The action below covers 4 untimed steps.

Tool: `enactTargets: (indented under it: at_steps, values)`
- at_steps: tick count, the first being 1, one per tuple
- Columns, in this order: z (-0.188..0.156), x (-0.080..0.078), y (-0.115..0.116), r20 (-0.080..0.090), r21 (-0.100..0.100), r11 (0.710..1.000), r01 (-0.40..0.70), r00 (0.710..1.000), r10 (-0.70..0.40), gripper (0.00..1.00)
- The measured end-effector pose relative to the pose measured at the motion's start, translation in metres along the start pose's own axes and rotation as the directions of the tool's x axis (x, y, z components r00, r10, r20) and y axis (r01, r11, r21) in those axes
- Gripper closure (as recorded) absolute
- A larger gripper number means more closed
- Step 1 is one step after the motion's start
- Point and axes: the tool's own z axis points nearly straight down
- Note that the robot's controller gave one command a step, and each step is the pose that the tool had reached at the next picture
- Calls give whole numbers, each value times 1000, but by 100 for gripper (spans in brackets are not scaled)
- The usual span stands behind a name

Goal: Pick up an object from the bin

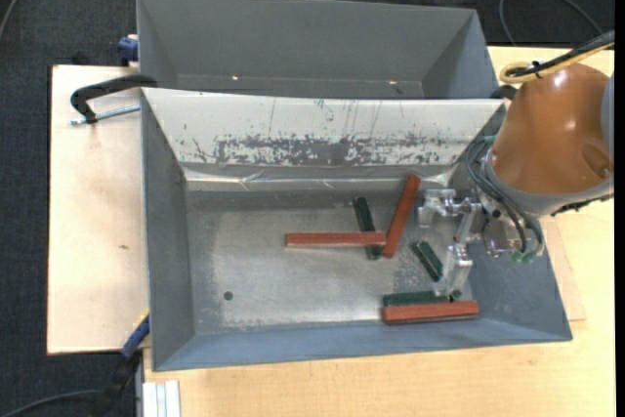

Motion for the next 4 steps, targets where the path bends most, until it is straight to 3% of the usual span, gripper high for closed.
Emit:
enactTargets:
  at_steps: [1, 2, 3, 4]
  values:
    - [95, -84, 81, 6, -4, 996, 90, 996, -90, 0]
    - [90, -84, 77, 6, 0, 997, 83, 997, -83, 100]
    - [47, -101, 80, 10, 4, 854, 520, 854, -520, 100]
    - [-60, -88, 58, 13, 9, 852, 523, 852, -523, 100]
